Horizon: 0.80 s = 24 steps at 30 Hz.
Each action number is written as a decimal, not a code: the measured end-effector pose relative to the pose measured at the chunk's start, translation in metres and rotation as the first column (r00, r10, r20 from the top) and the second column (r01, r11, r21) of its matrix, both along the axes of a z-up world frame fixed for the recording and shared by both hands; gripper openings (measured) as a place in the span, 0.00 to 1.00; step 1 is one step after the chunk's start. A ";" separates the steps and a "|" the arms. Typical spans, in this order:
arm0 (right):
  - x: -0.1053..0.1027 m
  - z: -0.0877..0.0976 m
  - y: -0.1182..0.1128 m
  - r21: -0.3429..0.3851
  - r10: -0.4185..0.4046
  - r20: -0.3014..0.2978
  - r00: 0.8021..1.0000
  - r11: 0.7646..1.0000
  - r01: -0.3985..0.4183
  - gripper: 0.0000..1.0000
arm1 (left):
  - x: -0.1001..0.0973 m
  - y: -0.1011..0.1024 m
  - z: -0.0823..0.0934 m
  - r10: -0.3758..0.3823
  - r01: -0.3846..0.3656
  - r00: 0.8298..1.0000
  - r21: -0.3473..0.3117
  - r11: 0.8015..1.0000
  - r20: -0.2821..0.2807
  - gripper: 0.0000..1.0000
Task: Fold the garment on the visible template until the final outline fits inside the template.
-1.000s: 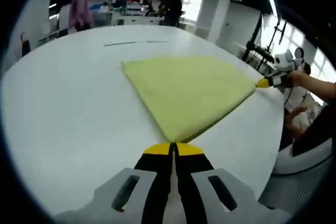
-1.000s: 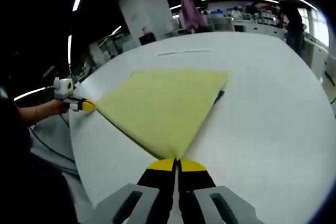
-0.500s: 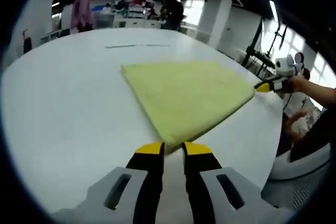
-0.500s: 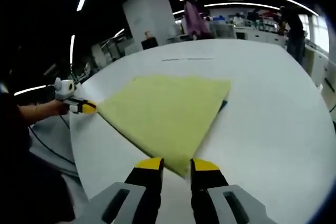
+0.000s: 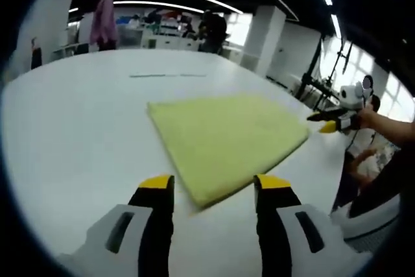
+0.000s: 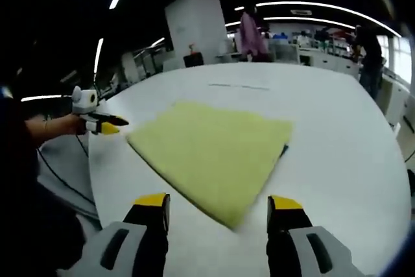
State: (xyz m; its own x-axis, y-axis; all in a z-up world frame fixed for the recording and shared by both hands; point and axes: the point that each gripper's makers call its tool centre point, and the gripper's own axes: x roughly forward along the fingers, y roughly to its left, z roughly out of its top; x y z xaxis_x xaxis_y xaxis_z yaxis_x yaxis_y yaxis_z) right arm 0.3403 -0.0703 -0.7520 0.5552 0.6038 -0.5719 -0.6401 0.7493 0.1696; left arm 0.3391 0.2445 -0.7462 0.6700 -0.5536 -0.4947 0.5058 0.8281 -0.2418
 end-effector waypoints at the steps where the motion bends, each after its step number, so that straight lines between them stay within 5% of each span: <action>1: 0.000 0.001 0.000 -0.001 0.000 0.002 1.000 1.000 0.000 0.64 | 0.000 0.000 0.001 0.000 0.000 1.000 -0.003 1.000 0.000 0.52; 24: -0.012 0.044 0.017 0.059 -0.039 0.078 0.996 0.998 0.034 0.99 | -0.014 0.014 0.037 0.025 -0.027 0.997 0.031 0.999 0.066 0.98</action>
